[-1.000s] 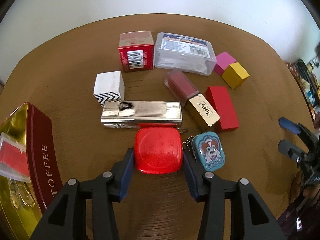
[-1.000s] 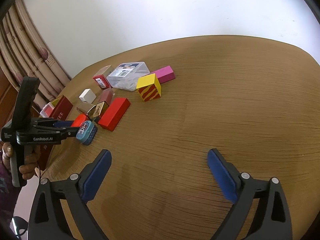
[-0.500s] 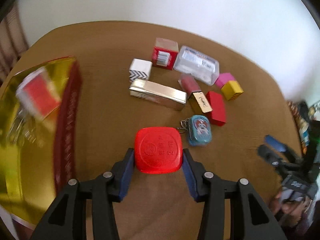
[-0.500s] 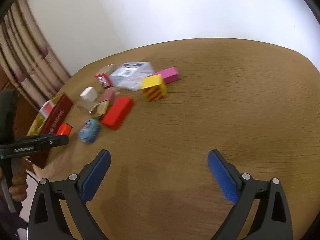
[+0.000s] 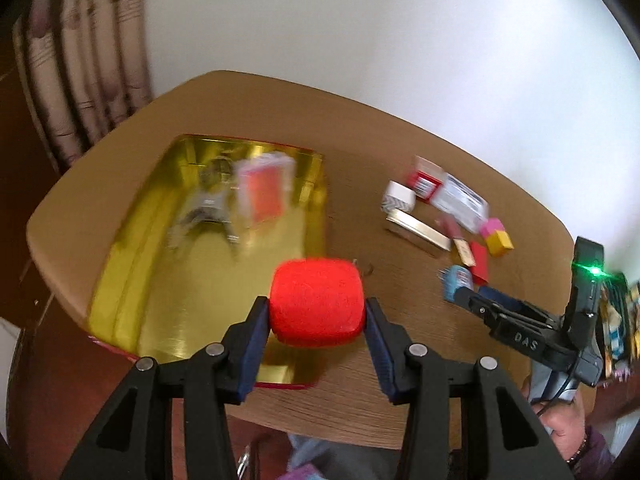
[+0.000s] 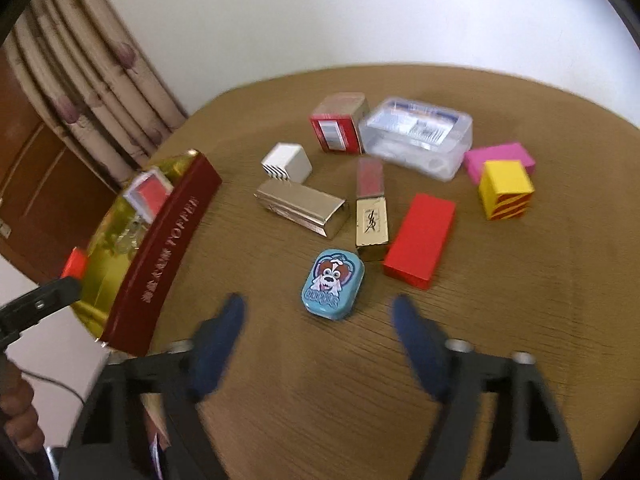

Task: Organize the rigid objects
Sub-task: 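Drop the red case into the tin while the right tool grasps the blue tin, then carry the blue dog-print tin into the tin and release it with the right tool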

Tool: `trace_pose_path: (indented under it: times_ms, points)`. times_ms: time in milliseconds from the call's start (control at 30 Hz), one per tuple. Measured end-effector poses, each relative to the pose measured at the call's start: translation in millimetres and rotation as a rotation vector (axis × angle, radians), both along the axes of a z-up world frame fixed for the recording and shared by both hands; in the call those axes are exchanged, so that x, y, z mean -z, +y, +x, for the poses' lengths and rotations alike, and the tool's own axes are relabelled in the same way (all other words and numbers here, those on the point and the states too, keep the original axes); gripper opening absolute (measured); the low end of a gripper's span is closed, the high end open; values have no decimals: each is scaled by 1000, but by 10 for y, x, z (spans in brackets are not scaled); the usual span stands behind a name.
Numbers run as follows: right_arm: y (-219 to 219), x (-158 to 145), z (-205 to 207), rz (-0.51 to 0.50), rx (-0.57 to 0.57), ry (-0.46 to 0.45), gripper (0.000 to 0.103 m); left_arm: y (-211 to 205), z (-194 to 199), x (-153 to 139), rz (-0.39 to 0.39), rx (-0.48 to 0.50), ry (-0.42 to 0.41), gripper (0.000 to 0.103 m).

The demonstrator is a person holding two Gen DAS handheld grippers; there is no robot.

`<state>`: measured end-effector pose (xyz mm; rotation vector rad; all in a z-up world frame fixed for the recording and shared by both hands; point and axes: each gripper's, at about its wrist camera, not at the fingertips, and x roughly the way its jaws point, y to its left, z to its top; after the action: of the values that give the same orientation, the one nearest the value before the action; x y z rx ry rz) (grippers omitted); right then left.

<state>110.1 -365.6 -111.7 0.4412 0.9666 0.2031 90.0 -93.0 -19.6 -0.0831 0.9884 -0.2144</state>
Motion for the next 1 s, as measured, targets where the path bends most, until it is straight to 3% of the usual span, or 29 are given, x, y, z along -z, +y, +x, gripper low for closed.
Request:
trace_pose_path:
  times_ms: [233,300,400,600,700,900,933,1000]
  points:
    - [69,61,168,-4,40,53,57,250,79,-72,67,-19,-62,51]
    - [86,69,202,-27,42,69,54,330,162,-26,56,-26,-39,51]
    - [108,70,248,-57,42,85,32,410,259,50,26,-56,-14,51]
    - [129,73,250,-81,30,82,31,611,219,17,-41,-108,9,54]
    - [134,69,230,-74,22,77,31,667,107,35,-109,-115,33,54]
    - [195,-110,145,-11,-3,52,30,804,-228,48,-213,-129,-27,54]
    - [243,-207,124,-2,-17,34,30,858,-263,61,-252,-137,-32,54]
    - [377,-411,116,12,-56,-2,30,1068,-320,152,-406,-191,-12,54]
